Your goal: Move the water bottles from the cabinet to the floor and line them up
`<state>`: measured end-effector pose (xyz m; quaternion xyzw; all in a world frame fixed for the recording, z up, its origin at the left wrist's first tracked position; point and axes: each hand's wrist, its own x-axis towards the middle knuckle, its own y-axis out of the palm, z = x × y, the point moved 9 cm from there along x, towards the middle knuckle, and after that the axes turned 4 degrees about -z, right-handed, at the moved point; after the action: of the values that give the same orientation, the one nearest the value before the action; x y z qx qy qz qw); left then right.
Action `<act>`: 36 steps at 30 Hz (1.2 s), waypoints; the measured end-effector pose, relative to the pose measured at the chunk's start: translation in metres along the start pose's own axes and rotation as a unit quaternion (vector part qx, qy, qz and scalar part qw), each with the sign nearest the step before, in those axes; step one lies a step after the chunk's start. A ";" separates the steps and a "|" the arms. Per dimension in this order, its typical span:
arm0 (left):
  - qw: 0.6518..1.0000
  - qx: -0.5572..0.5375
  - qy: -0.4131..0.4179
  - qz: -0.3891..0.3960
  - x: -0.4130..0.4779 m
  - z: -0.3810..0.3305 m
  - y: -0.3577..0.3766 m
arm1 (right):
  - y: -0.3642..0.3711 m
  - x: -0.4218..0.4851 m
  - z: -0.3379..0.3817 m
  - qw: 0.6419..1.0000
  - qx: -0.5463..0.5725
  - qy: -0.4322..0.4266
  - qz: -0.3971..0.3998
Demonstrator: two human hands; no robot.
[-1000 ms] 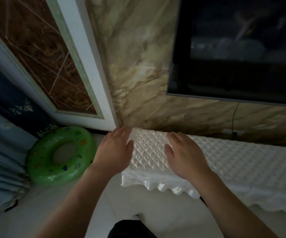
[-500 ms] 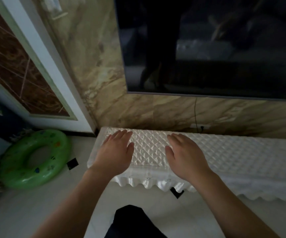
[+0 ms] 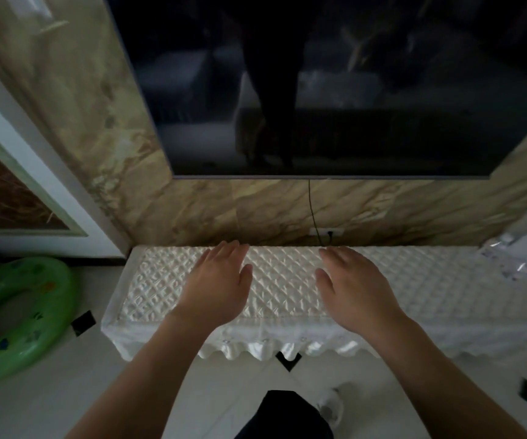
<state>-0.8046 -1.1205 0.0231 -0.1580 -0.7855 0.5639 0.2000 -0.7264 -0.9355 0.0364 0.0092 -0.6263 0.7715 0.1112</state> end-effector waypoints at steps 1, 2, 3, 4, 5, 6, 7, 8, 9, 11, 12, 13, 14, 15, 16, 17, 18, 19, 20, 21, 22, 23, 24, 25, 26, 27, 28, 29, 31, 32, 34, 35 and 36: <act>1.000 0.000 0.002 0.000 0.009 -0.010 0.007 | -0.001 0.005 -0.014 1.000 -0.005 -0.001 0.002; 1.000 -0.001 0.000 0.004 0.018 -0.021 0.015 | -0.001 0.009 -0.028 1.000 -0.010 -0.002 0.011; 1.000 -0.002 -0.003 0.008 0.027 -0.031 0.023 | -0.001 0.013 -0.043 1.000 -0.014 -0.001 0.024; 1.000 -0.006 -0.008 0.010 0.037 -0.041 0.030 | -0.001 0.018 -0.058 0.999 -0.015 0.000 0.035; 1.000 -0.010 -0.012 0.010 0.048 -0.052 0.037 | -0.001 0.023 -0.073 0.999 -0.015 0.001 0.041; 1.000 -0.013 -0.015 0.014 0.057 -0.061 0.044 | -0.003 0.028 -0.087 0.999 -0.015 0.002 0.043; 1.000 -0.013 -0.017 0.019 0.067 -0.071 0.051 | -0.004 0.033 -0.101 0.999 -0.015 0.001 0.041; 0.999 -0.013 -0.019 0.026 0.076 -0.081 0.057 | -0.007 0.038 -0.115 0.999 -0.015 0.000 0.038; 0.999 -0.013 -0.020 0.032 0.084 -0.090 0.062 | -0.010 0.043 -0.128 0.999 -0.016 0.000 0.034; 0.999 -0.018 -0.022 0.044 0.099 -0.108 0.069 | -0.018 0.054 -0.151 0.999 -0.016 0.005 0.037; 0.998 -0.020 -0.024 0.046 0.105 -0.116 0.071 | -0.021 0.059 -0.161 0.999 -0.014 0.006 0.037; 0.999 -0.021 -0.025 0.044 0.110 -0.123 0.071 | -0.025 0.063 -0.169 0.999 -0.009 0.005 0.037; 0.999 -0.020 -0.025 0.041 0.115 -0.131 0.071 | -0.029 0.067 -0.176 0.999 -0.005 0.004 0.037; 0.999 -0.020 -0.025 0.038 0.119 -0.138 0.072 | -0.032 0.070 -0.183 0.999 -0.003 0.002 0.037; 0.999 -0.020 -0.026 0.038 0.123 -0.146 0.072 | -0.034 0.073 -0.189 0.999 -0.005 -0.002 0.040; 0.999 -0.020 -0.025 0.038 0.126 -0.154 0.073 | -0.034 0.074 -0.196 0.999 -0.008 -0.004 0.047; 0.999 -0.020 -0.024 0.037 0.129 -0.162 0.074 | -0.035 0.076 -0.204 0.999 -0.011 -0.006 0.051; 0.999 -0.020 -0.024 0.036 0.132 -0.170 0.075 | -0.037 0.077 -0.213 0.999 -0.010 -0.007 0.052; 0.999 -0.019 -0.024 0.033 0.134 -0.179 0.077 | -0.040 0.077 -0.223 0.999 -0.006 -0.006 0.050; 0.999 -0.017 -0.024 0.030 0.137 -0.189 0.079 | -0.044 0.076 -0.234 0.999 -0.002 -0.004 0.044; 0.999 -0.015 -0.025 0.027 0.139 -0.199 0.080 | -0.048 0.075 -0.247 0.999 0.000 -0.002 0.039; 0.999 -0.011 -0.027 0.026 0.141 -0.211 0.082 | -0.052 0.074 -0.261 0.999 0.001 0.001 0.036; 0.999 -0.009 -0.028 0.025 0.142 -0.224 0.084 | -0.057 0.072 -0.275 0.999 0.002 0.004 0.033; 0.999 -0.007 -0.028 0.023 0.143 -0.237 0.087 | -0.061 0.069 -0.291 0.999 0.003 0.007 0.032; 0.999 -0.007 -0.028 0.021 0.143 -0.252 0.090 | -0.064 0.066 -0.307 0.999 0.004 0.010 0.033; 0.999 -0.008 -0.029 0.019 0.144 -0.267 0.093 | -0.068 0.062 -0.322 0.999 0.004 0.012 0.035; 0.999 -0.009 -0.032 0.016 0.144 -0.281 0.097 | -0.071 0.057 -0.337 0.999 0.005 0.012 0.033; 0.999 -0.009 -0.036 0.013 0.145 -0.297 0.101 | -0.075 0.051 -0.353 0.999 0.007 0.010 0.031; 0.999 -0.013 -0.043 0.009 0.144 -0.330 0.110 | -0.083 0.037 -0.386 1.000 0.012 0.008 0.028; 0.999 -0.018 -0.045 0.006 0.144 -0.348 0.114 | -0.087 0.029 -0.404 1.000 0.014 0.007 0.027; 0.998 -0.027 -0.050 0.002 0.142 -0.385 0.123 | -0.097 0.012 -0.440 0.999 0.017 0.006 0.026; 0.998 -0.028 -0.052 0.000 0.141 -0.403 0.127 | -0.103 0.005 -0.458 1.000 0.017 0.008 0.025; 0.998 -0.028 -0.054 -0.001 0.140 -0.421 0.132 | -0.109 -0.002 -0.476 0.999 0.018 0.010 0.027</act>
<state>-0.7159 -0.6664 0.0363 -0.1318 -0.8106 0.5495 0.1538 -0.6448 -0.4538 0.0388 -0.0133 -0.6113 0.7853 0.0967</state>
